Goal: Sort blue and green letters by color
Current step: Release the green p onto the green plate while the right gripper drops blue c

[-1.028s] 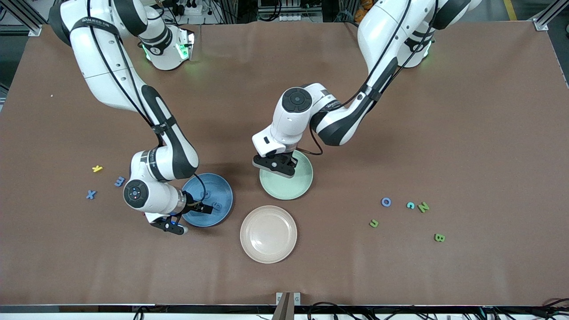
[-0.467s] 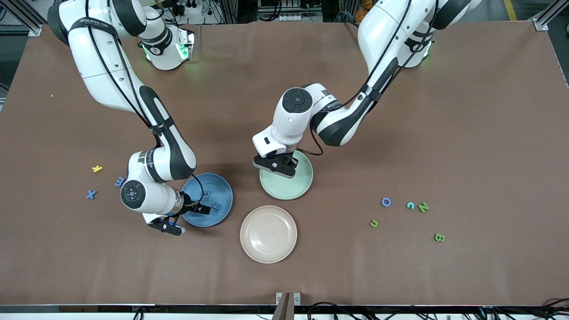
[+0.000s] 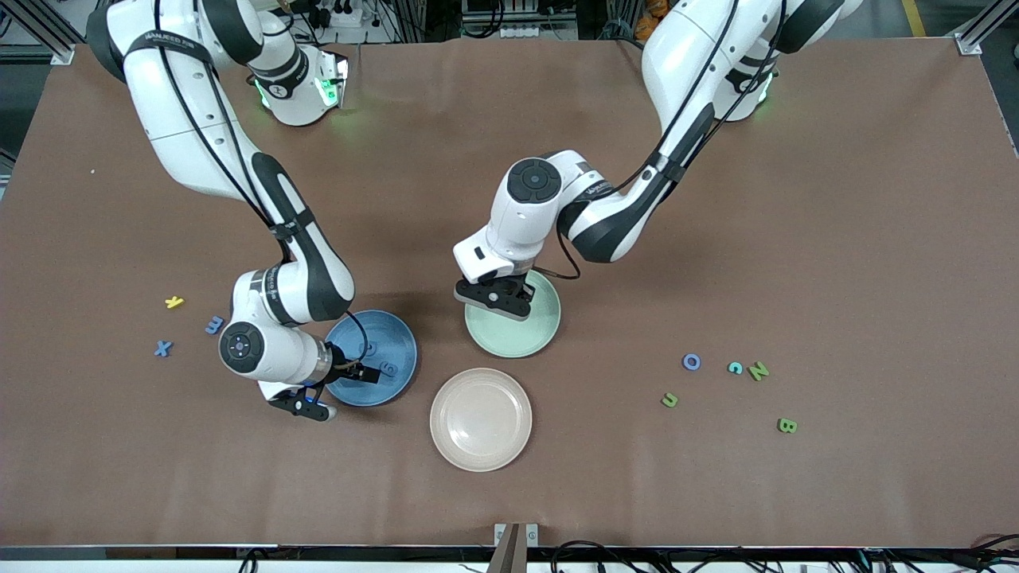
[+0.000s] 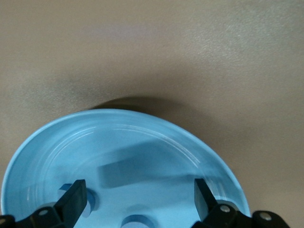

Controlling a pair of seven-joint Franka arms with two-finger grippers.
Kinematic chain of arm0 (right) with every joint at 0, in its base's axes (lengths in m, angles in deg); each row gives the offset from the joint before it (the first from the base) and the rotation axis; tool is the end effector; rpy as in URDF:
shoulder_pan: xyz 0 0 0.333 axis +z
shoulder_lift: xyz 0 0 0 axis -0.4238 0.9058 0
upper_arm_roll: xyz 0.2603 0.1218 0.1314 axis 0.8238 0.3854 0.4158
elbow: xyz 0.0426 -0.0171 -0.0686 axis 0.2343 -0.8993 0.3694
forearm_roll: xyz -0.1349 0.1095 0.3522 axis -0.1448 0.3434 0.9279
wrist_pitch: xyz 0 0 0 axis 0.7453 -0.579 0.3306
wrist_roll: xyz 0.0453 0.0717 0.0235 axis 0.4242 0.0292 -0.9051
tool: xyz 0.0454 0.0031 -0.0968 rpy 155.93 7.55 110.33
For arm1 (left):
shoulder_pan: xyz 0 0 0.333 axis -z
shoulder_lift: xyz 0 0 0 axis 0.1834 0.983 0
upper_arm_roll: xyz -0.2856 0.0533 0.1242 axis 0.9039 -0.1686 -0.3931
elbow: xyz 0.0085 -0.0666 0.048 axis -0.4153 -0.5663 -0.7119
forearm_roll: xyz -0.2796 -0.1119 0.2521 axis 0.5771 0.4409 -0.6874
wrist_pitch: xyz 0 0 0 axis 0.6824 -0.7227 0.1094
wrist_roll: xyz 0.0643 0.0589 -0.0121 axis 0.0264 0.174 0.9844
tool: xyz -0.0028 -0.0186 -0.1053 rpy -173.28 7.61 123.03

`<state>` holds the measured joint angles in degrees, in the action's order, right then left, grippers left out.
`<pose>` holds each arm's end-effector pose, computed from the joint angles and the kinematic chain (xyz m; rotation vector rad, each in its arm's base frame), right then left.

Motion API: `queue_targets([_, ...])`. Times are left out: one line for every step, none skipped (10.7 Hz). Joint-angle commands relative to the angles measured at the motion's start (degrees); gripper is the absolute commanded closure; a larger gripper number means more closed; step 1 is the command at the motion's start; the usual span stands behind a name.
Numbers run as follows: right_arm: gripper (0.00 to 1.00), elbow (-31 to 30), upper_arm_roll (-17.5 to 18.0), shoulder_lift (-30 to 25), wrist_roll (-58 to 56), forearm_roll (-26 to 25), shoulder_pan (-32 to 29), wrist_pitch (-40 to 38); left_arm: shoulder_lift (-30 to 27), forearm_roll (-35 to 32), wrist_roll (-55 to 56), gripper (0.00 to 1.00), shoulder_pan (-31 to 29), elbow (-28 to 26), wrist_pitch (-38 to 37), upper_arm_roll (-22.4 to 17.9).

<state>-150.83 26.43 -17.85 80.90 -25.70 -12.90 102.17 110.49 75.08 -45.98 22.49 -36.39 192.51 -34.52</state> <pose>0.6898 0.1795 0.1797 -2.9751 0.4241 0.1475 0.5288 -0.5379 0.2909 2.8932 -0.4514 0.2874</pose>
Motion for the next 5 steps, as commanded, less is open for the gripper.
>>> queue_targets([0.00,1.4,0.3,0.6,0.2,-0.5,0.3,-0.3,-0.7,0.3,-0.8,0.01,0.1,-0.2,0.4,-0.5])
queue_targets([0.00,1.4,0.3,0.7,0.2,-0.6,0.4,-0.3,-0.9,0.2,-0.7,0.00,0.0,-0.2,0.4,-0.5])
queue_targets([0.00,1.4,0.3,0.7,0.2,-0.7,0.7,-0.2,-1.4,0.2,-0.7,0.00,-0.5,-0.4,0.3,-0.6])
queue_targets([0.00,1.4,0.3,0.7,0.2,-0.7,1.1,-0.2,-2.5,0.1,-0.6,0.00,-2.6,-0.9,-0.4,-0.5])
queue_targets([0.00,1.4,0.3,0.7,0.2,-0.7,1.1,-0.1,-4.8,0.1,-0.7,0.00,-4.4,-2.4,-1.9,-0.5])
